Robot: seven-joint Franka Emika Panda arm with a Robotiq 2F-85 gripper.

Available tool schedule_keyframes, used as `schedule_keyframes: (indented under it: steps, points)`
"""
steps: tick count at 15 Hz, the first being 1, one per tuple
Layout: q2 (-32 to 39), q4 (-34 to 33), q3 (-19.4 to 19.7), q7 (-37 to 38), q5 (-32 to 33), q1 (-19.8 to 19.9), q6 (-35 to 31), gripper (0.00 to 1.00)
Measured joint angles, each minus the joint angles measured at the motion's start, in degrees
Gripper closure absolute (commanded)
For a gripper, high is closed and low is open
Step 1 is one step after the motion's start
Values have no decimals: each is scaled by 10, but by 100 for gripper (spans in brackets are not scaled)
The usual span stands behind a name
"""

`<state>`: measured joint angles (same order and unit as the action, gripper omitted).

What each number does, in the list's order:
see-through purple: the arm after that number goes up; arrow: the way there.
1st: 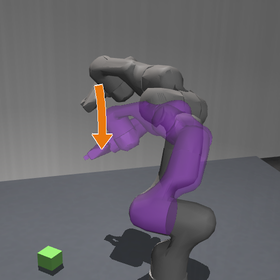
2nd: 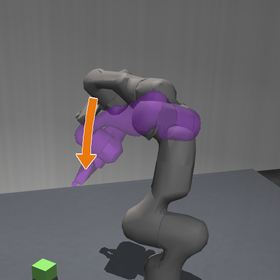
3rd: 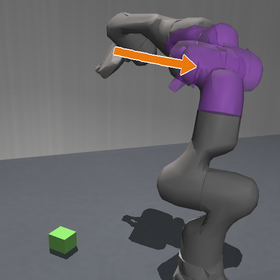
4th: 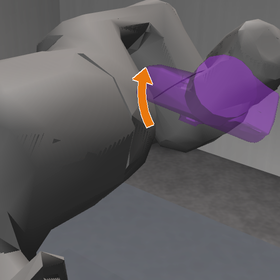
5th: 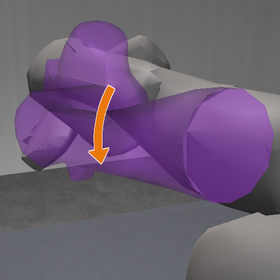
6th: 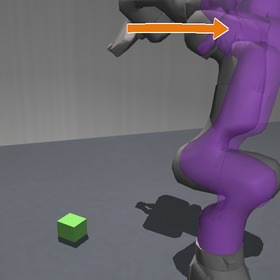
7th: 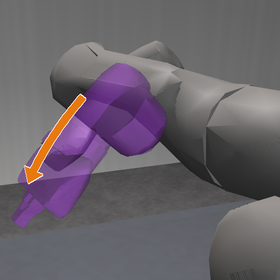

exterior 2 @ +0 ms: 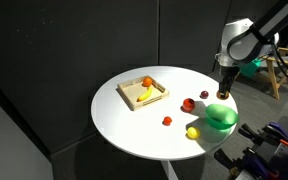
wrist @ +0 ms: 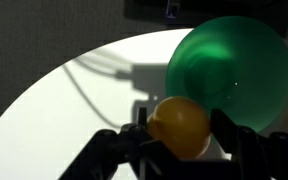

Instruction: Pick up the yellow object to the right of the green bowl and put it in the green bowl

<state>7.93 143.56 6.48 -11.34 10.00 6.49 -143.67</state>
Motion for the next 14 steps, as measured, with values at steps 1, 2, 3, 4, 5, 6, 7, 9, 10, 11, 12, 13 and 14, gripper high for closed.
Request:
schedule_keyframes:
  steps: [1,2,3,4,5,6,7,9,10,11,12,13,14]
  points:
    - [-4,5,0,1,7,-1,0,60]
    - [-7,11,0,2,13,-2,-1,60]
    - [-11,17,0,2,18,-4,-2,60]
    - [-14,22,0,2,20,-6,-3,60]
    - [-18,27,-1,2,22,-7,-4,60]
    - [-21,32,-2,2,24,-9,-6,60]
    - [-24,38,-3,2,27,-11,-8,60]
    - [-28,46,-6,2,30,-15,-12,60]
    - [-30,51,-8,2,31,-17,-14,60]
    - [-31,54,-9,2,31,-19,-16,60]
    - [-32,58,-10,2,31,-21,-17,60]
    - [-33,61,-12,2,31,-23,-20,60]
    - [-33,65,-13,2,31,-24,-24,60]
